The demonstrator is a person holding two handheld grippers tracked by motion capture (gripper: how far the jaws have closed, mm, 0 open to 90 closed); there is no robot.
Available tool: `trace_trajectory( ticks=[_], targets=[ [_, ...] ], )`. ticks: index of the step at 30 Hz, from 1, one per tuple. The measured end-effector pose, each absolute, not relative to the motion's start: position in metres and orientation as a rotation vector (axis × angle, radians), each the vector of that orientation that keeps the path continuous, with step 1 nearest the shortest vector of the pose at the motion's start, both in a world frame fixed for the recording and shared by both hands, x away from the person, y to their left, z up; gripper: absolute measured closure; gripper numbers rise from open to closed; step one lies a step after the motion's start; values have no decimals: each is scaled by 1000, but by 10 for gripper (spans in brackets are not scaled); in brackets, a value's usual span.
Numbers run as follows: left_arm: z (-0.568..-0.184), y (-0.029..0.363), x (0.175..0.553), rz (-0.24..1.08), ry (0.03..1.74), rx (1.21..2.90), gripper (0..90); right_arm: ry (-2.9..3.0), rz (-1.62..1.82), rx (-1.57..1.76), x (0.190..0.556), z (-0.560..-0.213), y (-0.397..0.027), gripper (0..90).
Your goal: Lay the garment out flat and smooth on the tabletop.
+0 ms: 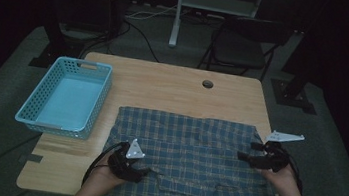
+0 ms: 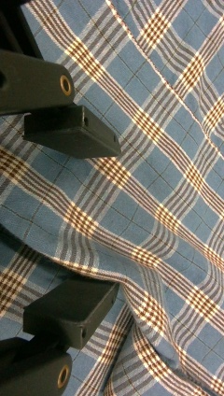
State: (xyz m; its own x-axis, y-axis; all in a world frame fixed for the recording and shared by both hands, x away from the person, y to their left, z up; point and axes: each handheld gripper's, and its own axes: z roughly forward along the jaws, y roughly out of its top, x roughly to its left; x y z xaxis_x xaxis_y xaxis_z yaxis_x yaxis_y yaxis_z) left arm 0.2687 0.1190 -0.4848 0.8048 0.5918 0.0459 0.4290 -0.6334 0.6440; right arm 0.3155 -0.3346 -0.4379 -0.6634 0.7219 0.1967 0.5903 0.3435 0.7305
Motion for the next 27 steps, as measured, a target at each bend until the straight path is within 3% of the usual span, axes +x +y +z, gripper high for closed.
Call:
trace_trajectory(
  ticks=[6,12,17,23,27],
  targets=[
    [-484,119,269,334,741,2353,350,2608,1221,1044,287,-453,-320,248],
    [-483,122,271,329,750,2348,445,2729,1087,948,269,-474,-306,275],
    [-482,122,274,309,754,2342,509,2708,1002,909,265,-481,-300,198],
    [-481,121,279,295,746,2341,571,2722,832,760,255,-483,-283,170],
    [-481,121,280,286,746,2339,603,2753,828,715,252,-481,-279,244]
  ],
)
